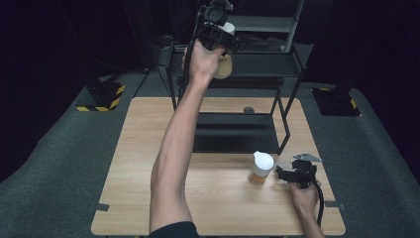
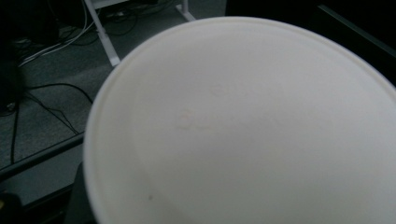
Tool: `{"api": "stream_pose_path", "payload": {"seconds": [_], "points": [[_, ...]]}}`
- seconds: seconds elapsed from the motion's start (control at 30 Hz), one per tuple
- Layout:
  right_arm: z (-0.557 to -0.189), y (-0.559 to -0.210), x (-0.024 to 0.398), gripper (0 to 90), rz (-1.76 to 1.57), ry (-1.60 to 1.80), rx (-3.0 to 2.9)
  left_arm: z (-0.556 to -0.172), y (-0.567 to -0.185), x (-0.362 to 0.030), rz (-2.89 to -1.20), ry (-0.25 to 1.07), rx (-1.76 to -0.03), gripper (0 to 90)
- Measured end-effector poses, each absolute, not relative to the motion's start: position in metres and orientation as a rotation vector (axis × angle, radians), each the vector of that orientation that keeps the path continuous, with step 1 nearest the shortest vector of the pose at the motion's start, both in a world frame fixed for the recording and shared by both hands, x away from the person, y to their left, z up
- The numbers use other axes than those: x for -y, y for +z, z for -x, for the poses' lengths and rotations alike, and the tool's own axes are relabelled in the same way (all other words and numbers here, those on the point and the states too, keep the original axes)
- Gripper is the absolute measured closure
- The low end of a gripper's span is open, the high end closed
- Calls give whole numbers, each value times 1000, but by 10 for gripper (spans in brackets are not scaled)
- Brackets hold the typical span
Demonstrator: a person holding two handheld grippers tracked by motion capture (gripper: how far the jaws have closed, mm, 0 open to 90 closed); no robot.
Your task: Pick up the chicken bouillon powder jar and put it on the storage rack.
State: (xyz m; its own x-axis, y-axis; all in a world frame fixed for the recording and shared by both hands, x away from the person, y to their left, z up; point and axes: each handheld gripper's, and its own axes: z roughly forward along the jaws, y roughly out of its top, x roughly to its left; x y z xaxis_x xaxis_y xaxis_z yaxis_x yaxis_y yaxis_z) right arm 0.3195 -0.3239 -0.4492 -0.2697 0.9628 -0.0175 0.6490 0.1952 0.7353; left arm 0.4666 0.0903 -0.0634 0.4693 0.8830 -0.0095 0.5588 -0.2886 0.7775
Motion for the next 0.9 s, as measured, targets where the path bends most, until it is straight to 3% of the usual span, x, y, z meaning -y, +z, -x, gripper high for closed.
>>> {"api": "stream_pose_path", "payload": {"seconds": [0.4,0.9], "points": [[-320,-449,324,62,-1496,858,-1996,-484,-78,-85,-1913,615,-1280,356],[-319,-449,324,62,-1496,857,-1994,-483,-82,-89,-1940,627,-1230,350]]}}
